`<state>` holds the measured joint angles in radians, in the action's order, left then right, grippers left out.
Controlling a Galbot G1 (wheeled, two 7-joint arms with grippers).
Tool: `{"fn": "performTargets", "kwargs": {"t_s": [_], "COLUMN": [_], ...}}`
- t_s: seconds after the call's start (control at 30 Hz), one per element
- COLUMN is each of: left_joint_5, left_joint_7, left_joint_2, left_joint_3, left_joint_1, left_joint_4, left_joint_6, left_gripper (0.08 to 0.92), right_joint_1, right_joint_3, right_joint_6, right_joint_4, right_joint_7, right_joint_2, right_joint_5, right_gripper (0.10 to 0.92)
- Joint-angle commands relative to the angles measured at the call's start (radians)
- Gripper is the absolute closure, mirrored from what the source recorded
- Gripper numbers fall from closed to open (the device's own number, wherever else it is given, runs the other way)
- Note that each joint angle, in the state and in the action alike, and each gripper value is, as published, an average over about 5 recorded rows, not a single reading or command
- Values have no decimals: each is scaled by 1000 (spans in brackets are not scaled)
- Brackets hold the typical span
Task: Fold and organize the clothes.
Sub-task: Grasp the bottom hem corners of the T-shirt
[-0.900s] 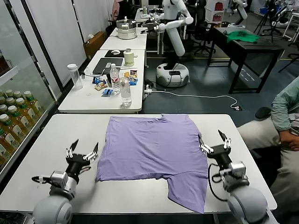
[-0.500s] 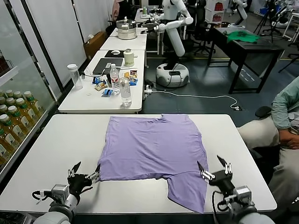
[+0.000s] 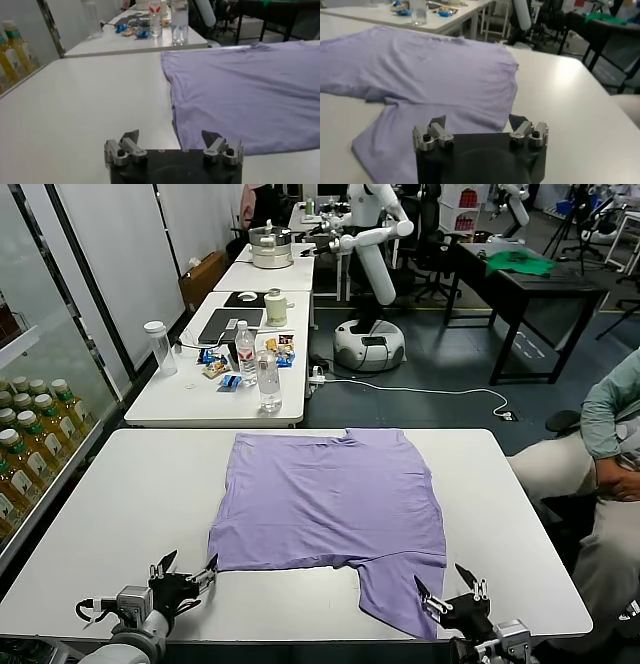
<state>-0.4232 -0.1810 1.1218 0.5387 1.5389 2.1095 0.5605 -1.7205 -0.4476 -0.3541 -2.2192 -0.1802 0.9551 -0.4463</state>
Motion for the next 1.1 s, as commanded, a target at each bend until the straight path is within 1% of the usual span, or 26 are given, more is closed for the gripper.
{"fn": "performTargets", "kwargs": {"t_s": [0.03, 0.3, 0.37, 0.43, 0.5, 0.63, 0.87, 1.0, 1.1], "left_joint_5": [2, 1, 0, 0, 1, 1, 0, 0, 0], "left_joint_7": [-6, -3, 0, 5, 8, 11, 18, 25, 25], "left_joint_2": [5, 7, 10, 14, 17, 19, 22, 22, 18], "left_joint_3": [-3, -4, -9, -14, -17, -18, -16, -8, 4], "left_joint_1": [4, 9, 10, 12, 14, 18, 28, 39, 68], "left_joint_4": [-19, -7, -6, -5, -4, 1, 19, 37, 75], "left_joint_6": [20, 20, 20, 19, 18, 16, 9, -10, -24], "left_gripper": [177, 177, 186, 221, 268, 389, 588, 701, 787], "right_joint_1": [-46, -53, -53, -51, -48, -44, -37, -43, -77], "right_joint_3": [16, 22, 27, 31, 31, 33, 34, 6, -43], "right_joint_6": [-6, -16, -18, -18, -19, -25, -5, 9, 10], "right_joint_4": [-6, -6, 0, 6, 9, 10, 8, -26, -79], "right_joint_7": [-16, -34, -36, -34, -31, -23, -11, 2, 9], "right_joint_2": [4, 6, 7, 7, 5, 4, 9, 2, -12], "right_joint_5": [-18, -34, -44, -54, -68, -92, -93, -92, -98], "right_gripper": [203, 203, 210, 234, 284, 396, 603, 716, 802]}}
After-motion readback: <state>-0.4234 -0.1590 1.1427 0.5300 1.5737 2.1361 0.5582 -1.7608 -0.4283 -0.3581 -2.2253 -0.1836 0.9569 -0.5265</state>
